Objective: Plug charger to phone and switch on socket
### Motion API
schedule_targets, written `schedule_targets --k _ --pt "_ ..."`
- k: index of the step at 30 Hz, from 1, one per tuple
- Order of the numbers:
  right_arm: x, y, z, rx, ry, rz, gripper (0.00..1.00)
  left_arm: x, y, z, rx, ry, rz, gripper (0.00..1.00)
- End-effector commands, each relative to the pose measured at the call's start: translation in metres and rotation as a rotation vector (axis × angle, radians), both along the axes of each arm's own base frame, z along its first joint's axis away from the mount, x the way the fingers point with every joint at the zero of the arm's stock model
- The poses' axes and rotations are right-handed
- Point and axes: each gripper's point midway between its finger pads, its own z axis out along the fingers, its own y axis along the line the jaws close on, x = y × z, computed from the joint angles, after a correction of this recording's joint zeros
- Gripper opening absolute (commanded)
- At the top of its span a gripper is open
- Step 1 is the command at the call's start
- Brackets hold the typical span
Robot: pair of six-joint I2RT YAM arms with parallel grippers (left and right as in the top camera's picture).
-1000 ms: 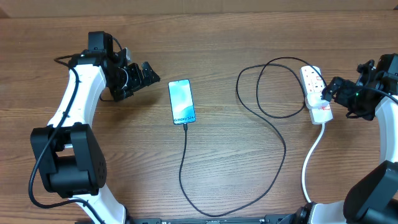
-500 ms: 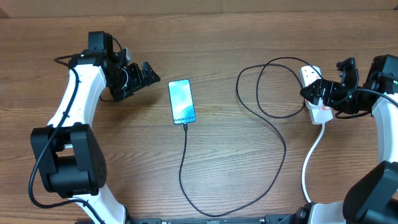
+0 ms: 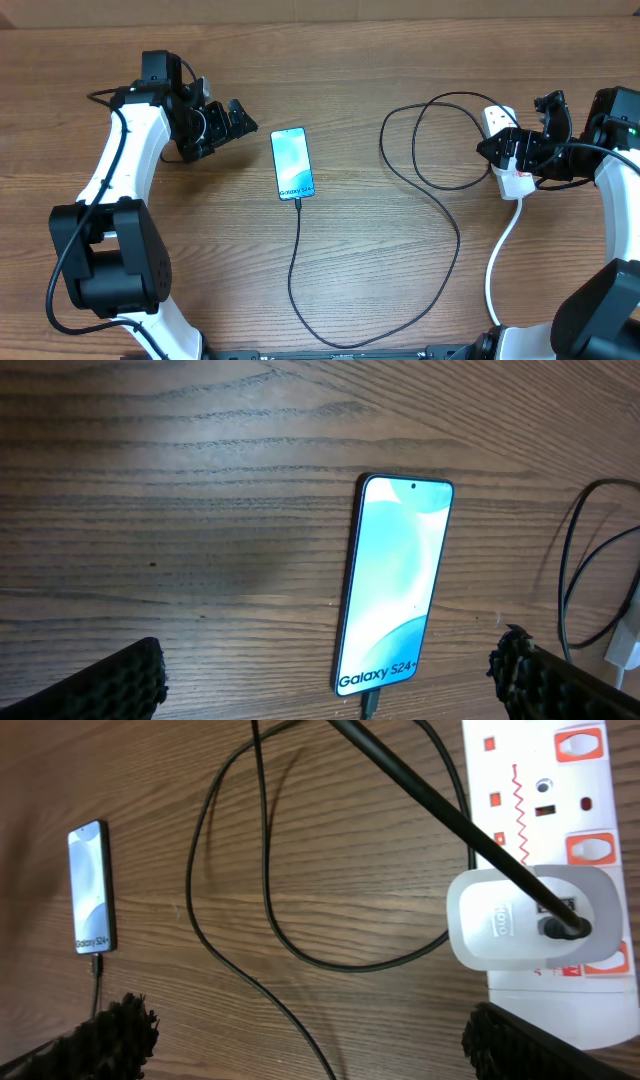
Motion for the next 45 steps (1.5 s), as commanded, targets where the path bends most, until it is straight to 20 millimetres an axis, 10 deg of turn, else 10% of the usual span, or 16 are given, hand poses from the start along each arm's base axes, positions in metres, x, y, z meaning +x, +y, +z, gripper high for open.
schedule_targets --k 1,37,45 --pt "0.001 -0.001 0.009 -0.026 -0.03 0.01 1.0 0.002 -0.002 0.005 0.011 -0.021 -0.016 1.0" --pt "0.001 -0.001 0.009 -0.026 -0.03 0.011 1.0 0.002 -0.001 0.006 0.013 -0.024 -0.014 0.99" --pt "0.001 -0.001 0.009 -0.026 -0.03 0.011 1.0 -0.004 -0.002 0.092 0.024 -0.237 -0.014 0.99"
